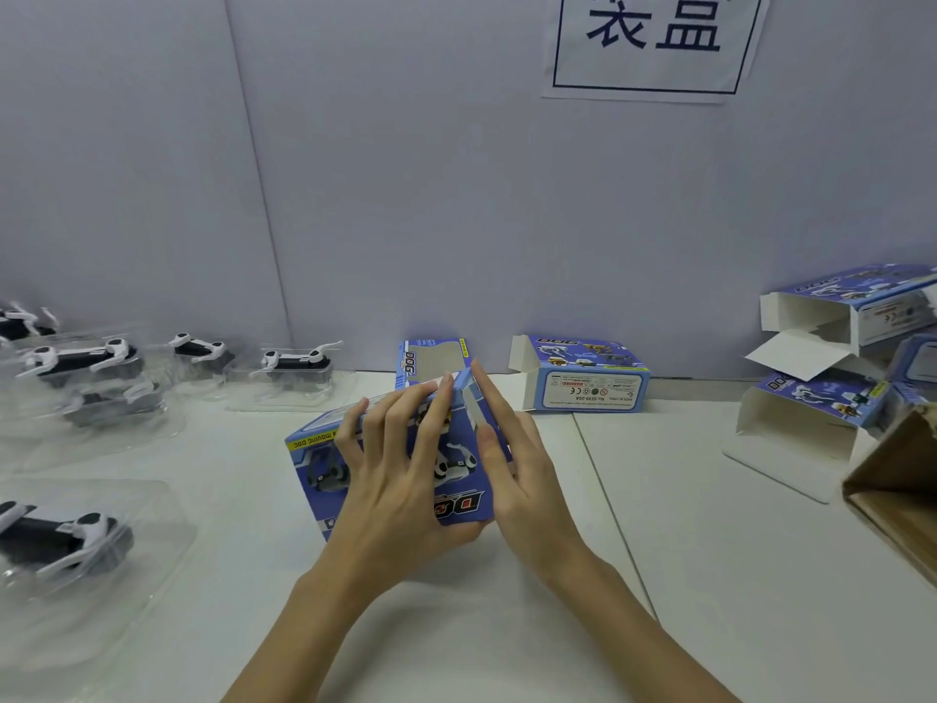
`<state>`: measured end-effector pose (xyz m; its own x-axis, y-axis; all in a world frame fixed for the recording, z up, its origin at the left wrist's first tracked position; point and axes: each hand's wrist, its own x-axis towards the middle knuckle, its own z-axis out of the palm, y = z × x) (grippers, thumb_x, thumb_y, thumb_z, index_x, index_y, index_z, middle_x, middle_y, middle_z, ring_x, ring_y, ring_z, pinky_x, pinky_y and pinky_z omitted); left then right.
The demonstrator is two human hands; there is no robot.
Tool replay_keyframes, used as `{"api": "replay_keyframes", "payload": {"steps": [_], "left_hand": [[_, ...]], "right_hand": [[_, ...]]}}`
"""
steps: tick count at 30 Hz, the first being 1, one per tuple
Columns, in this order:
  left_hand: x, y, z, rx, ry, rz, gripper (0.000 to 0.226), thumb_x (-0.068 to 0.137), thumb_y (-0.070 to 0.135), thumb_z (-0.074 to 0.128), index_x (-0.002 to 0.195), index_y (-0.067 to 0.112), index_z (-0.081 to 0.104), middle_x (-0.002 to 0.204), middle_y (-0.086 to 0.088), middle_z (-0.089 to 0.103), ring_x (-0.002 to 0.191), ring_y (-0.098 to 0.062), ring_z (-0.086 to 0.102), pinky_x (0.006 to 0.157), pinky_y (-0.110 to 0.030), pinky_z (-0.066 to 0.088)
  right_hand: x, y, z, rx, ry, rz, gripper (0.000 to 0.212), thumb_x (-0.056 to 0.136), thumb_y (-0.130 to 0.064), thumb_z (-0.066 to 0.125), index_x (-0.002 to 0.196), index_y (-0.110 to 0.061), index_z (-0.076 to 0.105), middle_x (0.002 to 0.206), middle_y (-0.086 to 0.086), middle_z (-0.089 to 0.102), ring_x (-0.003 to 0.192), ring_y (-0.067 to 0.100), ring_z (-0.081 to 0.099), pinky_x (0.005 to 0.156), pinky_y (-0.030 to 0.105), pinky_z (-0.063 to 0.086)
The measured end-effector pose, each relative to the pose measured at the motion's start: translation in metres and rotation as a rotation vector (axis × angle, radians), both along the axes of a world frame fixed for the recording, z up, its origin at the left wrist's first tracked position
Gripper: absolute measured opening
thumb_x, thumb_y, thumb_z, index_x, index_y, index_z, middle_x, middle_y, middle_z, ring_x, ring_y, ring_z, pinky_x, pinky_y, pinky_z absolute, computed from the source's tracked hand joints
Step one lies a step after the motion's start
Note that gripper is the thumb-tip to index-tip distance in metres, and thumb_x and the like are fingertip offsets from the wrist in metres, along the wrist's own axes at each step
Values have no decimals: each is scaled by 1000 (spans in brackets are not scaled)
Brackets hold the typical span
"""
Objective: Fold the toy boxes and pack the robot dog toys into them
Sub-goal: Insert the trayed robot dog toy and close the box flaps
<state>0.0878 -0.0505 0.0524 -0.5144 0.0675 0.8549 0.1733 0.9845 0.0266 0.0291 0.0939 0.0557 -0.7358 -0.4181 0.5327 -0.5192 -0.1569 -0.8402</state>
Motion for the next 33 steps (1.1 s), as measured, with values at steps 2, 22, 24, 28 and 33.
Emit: {"api": "replay_keyframes", "payload": {"steps": [2, 22, 24, 28, 33], "left_hand": [[0, 1, 1, 4, -1, -1, 113, 67, 64, 71, 159, 14, 27, 150, -9, 37, 140, -32, 38, 116, -60, 26], [-3, 2, -1, -60, 59, 0, 94, 66, 61, 81, 148, 37, 44, 155, -10, 38, 143, -33, 37, 112, -61, 29], [-3, 2, -1, -67, 65, 6, 90, 66, 60, 81, 146, 37, 47, 155, -10, 38, 142, -33, 38, 112, -61, 29], [-2, 1, 0, -65, 67, 25, 89, 65, 61, 81, 144, 36, 49, 154, -10, 39, 139, -33, 41, 111, -60, 29], [1, -1, 7, -56, 63, 11, 85, 72, 65, 76, 146, 34, 48, 154, -11, 45, 138, -33, 45, 110, -59, 33]], "right_hand": [[0, 0, 1, -14, -13, 13, 46, 103, -48, 47, 146, -64, 41, 135, -5, 52, 126, 12, 63, 87, 30, 62], [1, 7, 7, 29, -24, 64, 51, 96, -57, 50, 146, -61, 43, 129, -15, 53, 133, 15, 57, 82, 33, 64], [1, 8, 8, 21, -20, 95, 51, 100, -51, 49, 151, -54, 42, 137, -12, 51, 137, 17, 54, 87, 37, 63], [-1, 9, 8, 80, 29, 112, 48, 110, -37, 39, 155, -52, 36, 157, -6, 38, 146, 19, 44, 101, 43, 58], [-1, 11, 11, 77, 11, 158, 50, 111, -32, 41, 156, -51, 35, 156, -8, 43, 143, 17, 48, 98, 41, 60]]}}
